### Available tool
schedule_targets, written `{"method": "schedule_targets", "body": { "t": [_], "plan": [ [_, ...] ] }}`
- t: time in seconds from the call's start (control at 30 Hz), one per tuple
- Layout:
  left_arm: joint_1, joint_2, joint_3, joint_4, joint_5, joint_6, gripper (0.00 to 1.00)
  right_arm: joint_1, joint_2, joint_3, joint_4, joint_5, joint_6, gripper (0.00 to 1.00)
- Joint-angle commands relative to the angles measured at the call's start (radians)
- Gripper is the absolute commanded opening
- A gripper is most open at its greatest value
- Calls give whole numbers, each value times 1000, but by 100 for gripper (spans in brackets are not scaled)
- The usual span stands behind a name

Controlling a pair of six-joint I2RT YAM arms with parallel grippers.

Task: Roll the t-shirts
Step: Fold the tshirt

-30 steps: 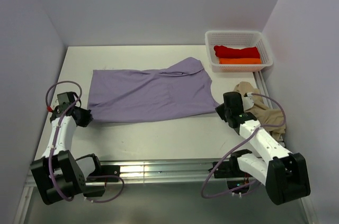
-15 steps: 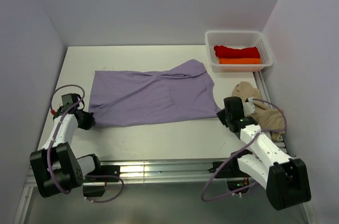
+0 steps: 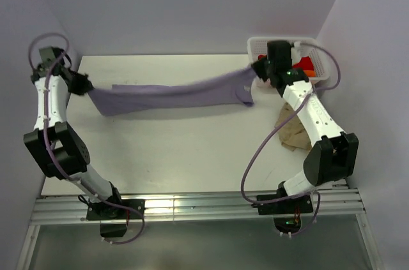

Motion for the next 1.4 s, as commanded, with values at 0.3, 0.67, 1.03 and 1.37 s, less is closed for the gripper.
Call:
{"method": "schedule_targets", "body": {
  "t": [0.3,0.67,1.03,1.37],
  "plan": [
    [59,-250,-461,172,30,62,0,-41,-117,-358,226,-97,4,0],
    [68,-301,-460,112,-33,100,0,-43,-202,-408,169,-33,-64,0],
    [80,-105,144,-181,62,138,0,-44,-116,54,-5,-44,-111,0],
    [142,-230,400,-290,196,149,0,-44,-281,161,-33,-85,-130,0]
  ]
}}
